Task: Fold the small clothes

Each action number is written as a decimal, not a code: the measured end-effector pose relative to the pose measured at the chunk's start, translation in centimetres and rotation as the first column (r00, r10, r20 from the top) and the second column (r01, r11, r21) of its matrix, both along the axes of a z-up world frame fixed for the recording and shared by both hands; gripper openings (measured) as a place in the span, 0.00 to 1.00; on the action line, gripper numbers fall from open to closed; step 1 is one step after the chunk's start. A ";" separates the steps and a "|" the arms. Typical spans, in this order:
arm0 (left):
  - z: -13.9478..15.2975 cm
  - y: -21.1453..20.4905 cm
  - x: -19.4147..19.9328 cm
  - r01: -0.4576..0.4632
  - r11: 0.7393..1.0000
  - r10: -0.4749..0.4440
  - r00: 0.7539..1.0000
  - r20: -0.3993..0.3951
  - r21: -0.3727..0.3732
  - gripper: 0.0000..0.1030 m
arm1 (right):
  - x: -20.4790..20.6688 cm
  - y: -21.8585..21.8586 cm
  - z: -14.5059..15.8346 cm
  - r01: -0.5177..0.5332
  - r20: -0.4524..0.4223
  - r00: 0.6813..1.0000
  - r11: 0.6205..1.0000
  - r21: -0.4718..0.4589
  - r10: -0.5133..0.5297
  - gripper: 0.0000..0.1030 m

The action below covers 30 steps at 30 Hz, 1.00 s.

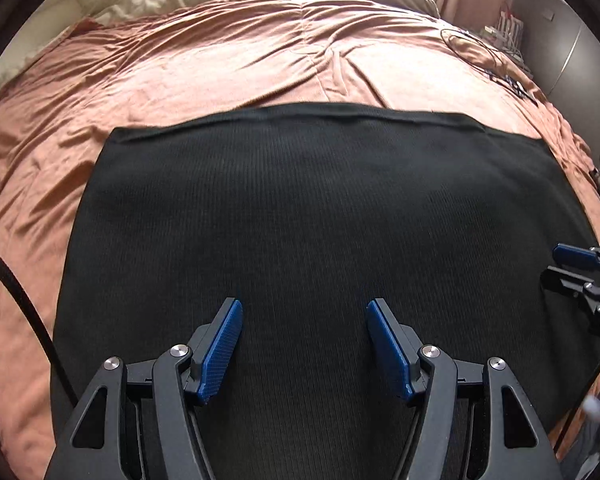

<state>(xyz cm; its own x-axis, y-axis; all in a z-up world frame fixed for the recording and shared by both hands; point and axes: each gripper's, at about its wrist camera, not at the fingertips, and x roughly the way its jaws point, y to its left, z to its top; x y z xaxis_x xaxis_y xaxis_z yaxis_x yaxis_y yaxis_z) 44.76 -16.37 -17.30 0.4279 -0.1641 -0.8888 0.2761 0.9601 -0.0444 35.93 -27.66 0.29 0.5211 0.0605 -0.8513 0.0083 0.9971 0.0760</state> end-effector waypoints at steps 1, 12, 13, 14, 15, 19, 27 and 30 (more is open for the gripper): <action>0.0 0.1 -0.7 0.001 1.000 -0.001 1.000 -0.001 -0.002 0.65 | -0.6 0.0 0.1 0.005 0.001 1.000 1.000 0.004 -0.005 0.46; -0.1 0.9 -7.4 -0.003 1.000 0.003 1.000 0.004 -0.002 0.65 | -8.9 1.6 -0.3 0.051 0.029 0.998 0.999 0.019 -0.051 0.46; -0.1 1.0 -7.7 -0.007 1.000 0.007 1.000 0.004 -0.003 0.65 | -9.7 1.8 -0.4 0.051 0.035 0.998 0.999 0.015 -0.052 0.46; -0.1 1.3 -8.1 -0.012 1.000 0.012 1.000 0.004 -0.004 0.65 | -10.2 1.9 -0.5 0.054 0.039 0.998 0.998 0.013 -0.055 0.46; 0.0 1.4 -8.4 -0.014 1.000 0.014 1.000 0.005 -0.004 0.65 | -10.9 2.0 -0.5 0.060 0.044 0.997 0.998 0.016 -0.061 0.46; -0.3 2.2 -9.9 -0.027 1.000 0.027 1.000 0.009 0.000 0.65 | -12.5 2.1 -0.9 0.076 0.053 0.996 0.997 0.026 -0.077 0.46; 0.1 5.6 -12.2 -0.076 0.997 0.076 0.997 0.024 -0.030 0.65 | -15.2 2.5 0.0 0.093 0.079 0.992 0.995 0.041 -0.096 0.46; 0.9 7.4 -12.7 -0.102 0.994 0.104 0.993 0.045 -0.050 0.65 | -15.7 3.3 1.1 0.085 0.119 0.989 0.995 0.047 -0.091 0.46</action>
<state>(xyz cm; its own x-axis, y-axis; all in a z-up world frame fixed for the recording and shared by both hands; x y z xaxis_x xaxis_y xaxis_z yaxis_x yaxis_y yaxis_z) 32.10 -9.00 -16.43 0.4866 -0.1581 -0.8592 0.1785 0.9807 -0.0794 20.24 -24.39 1.44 0.6251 0.0441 -0.7793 0.0841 0.9888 0.1234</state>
